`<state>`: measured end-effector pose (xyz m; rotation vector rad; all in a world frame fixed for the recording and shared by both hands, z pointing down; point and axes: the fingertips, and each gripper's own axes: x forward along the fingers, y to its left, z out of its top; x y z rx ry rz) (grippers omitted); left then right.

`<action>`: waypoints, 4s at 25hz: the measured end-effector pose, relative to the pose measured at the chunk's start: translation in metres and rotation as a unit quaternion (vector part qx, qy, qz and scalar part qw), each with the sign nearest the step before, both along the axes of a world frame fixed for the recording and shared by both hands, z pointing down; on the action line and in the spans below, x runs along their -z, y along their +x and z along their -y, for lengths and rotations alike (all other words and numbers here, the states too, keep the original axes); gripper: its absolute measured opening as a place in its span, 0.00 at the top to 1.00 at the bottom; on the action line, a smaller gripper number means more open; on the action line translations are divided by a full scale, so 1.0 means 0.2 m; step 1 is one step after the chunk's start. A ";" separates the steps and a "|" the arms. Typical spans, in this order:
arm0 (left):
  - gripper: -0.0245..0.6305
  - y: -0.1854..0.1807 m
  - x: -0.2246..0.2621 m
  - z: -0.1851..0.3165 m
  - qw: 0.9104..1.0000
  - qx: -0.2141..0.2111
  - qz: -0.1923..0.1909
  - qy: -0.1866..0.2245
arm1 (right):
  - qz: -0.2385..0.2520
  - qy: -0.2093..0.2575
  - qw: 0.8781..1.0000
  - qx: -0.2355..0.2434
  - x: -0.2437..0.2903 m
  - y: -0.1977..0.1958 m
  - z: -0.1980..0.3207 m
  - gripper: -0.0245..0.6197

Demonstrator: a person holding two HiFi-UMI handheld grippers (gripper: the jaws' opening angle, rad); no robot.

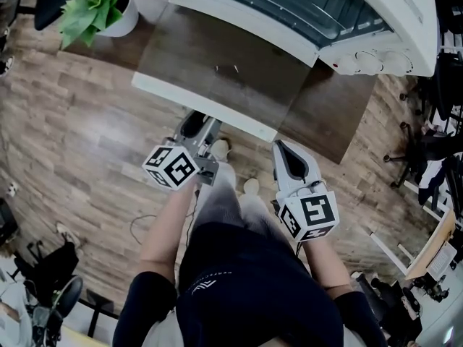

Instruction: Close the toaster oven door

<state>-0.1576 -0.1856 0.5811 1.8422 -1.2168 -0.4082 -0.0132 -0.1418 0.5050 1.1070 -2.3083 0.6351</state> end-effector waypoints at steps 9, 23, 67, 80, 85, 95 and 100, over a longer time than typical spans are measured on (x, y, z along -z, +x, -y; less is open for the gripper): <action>0.71 0.02 0.06 0.00 0.999 -0.027 0.012 0.015 | 0.000 0.006 1.000 -0.010 0.03 0.00 -0.01 0.96; 0.69 0.01 0.16 -0.03 1.000 -0.022 0.001 0.021 | 0.008 0.034 0.999 -0.008 0.13 -0.01 -0.04 0.96; 0.65 0.01 0.91 0.23 0.986 0.010 -0.103 0.134 | 0.084 0.182 0.979 -0.014 0.74 0.14 0.26 0.96; 0.71 0.10 1.23 0.47 0.969 -0.007 -0.185 0.165 | 0.084 0.194 0.977 -0.035 0.78 0.22 0.36 0.96; 0.72 0.12 1.30 0.56 0.967 0.004 -0.192 0.169 | 0.085 0.196 0.976 -0.034 0.79 0.22 0.41 0.96; 0.73 0.13 1.37 0.69 0.959 0.042 -0.223 0.170 | 0.088 0.193 0.977 -0.032 0.78 0.27 0.50 0.96; 0.73 0.15 1.40 0.76 0.958 0.047 -0.228 0.170 | 0.091 0.193 0.976 -0.032 0.78 0.29 0.53 0.96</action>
